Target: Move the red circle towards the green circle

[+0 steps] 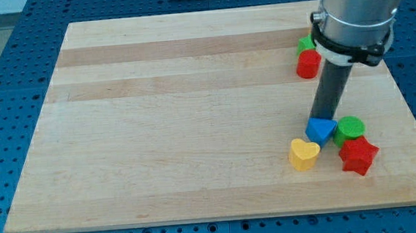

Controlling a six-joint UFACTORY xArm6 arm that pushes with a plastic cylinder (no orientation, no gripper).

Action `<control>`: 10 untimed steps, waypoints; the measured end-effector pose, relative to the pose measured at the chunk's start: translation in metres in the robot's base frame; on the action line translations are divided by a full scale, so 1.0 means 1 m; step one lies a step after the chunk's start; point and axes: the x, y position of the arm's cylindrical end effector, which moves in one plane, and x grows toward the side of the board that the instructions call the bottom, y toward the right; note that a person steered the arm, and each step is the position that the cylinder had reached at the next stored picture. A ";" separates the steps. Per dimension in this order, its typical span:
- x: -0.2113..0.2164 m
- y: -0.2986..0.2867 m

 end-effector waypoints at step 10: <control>-0.103 -0.071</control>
